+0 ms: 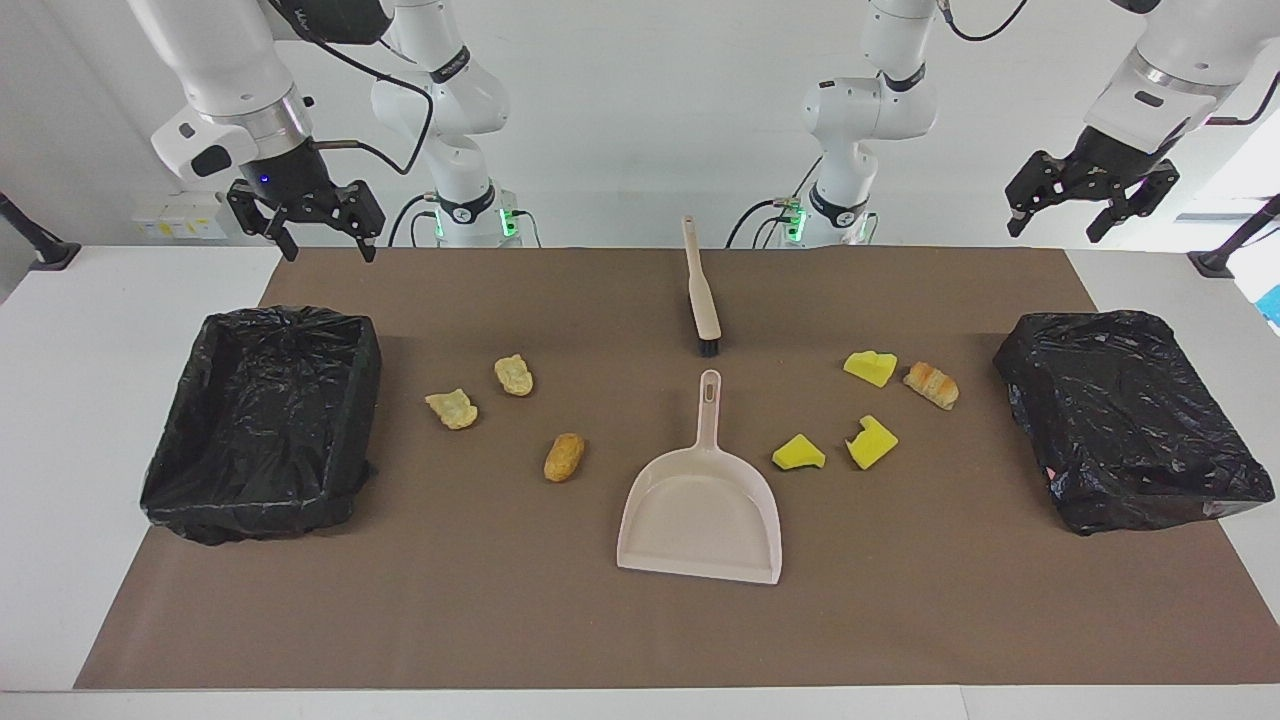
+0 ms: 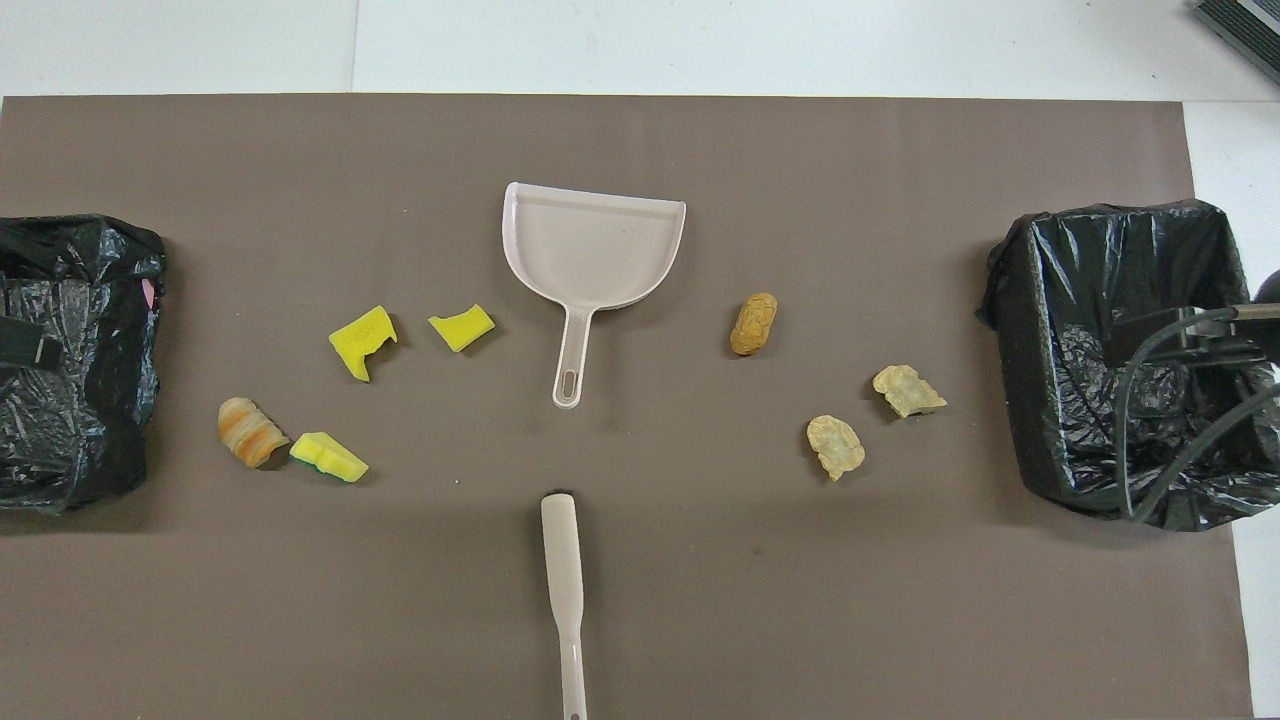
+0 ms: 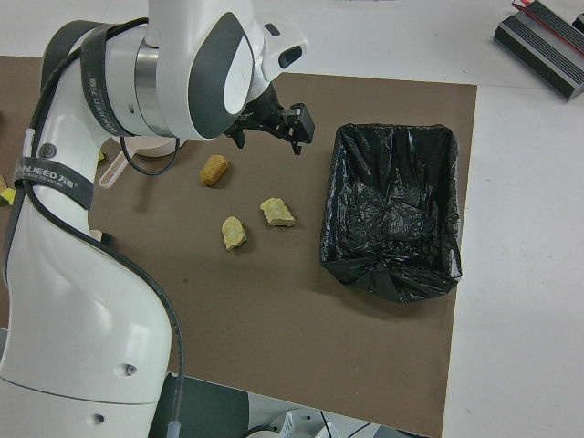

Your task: Sweep and dump trash in bin

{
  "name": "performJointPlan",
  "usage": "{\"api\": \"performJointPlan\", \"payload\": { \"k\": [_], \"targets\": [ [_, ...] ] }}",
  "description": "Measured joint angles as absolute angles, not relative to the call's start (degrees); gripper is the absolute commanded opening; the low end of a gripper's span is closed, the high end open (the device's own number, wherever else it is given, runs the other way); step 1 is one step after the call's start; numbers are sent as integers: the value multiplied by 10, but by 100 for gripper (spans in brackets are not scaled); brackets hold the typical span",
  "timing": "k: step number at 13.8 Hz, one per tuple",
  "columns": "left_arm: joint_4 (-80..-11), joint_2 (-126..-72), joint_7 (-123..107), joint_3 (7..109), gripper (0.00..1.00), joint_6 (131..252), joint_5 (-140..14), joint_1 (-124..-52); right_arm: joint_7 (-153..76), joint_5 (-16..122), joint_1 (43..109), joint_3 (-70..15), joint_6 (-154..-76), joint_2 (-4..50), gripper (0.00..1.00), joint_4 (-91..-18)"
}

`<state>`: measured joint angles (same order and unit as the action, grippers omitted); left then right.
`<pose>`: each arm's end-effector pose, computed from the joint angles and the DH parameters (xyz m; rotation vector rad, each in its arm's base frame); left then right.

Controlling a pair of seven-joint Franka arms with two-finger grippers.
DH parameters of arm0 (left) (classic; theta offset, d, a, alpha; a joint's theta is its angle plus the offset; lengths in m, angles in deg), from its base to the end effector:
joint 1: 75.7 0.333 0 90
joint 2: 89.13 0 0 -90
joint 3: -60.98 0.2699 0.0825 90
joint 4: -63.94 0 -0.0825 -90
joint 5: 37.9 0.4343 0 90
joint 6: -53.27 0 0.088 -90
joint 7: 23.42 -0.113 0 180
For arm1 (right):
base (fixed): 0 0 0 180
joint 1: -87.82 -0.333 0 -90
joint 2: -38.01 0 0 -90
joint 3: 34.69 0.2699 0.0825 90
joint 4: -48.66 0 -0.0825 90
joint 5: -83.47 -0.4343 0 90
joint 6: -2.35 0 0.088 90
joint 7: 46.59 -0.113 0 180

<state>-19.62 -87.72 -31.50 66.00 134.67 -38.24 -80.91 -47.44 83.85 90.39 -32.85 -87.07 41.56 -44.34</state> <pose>0.5813 -0.0020 0.6317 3.1244 -0.2273 -0.0197 0.5870 -0.0078 0.5811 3.1327 -0.0434 -0.0009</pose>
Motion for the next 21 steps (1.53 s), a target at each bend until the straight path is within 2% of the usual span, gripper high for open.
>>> {"api": "performJointPlan", "payload": {
  "k": [3,6,8,10,17,21],
  "targets": [
    [-237,-855,-279,650,100,1346,-383,-818,-474,838,904,-329,-871,416,100,-443],
    [-355,-786,-215,635,100,1384,-383,-855,-474,838,904,-329,-871,416,100,-444],
    [-444,-733,-163,633,100,1411,-384,-900,-474,838,904,-328,-871,416,100,-444],
    [-511,-703,-106,631,100,1447,-384,-950,-474,838,903,-328,-871,417,100,-448],
    [-699,-659,36,629,100,1585,-415,-1109,-474,838,902,-327,-871,428,100,-475],
    [-782,-654,126,629,100,1681,-416,-1196,-473,838,902,-327,-871,439,100,-506]
  ]
}}
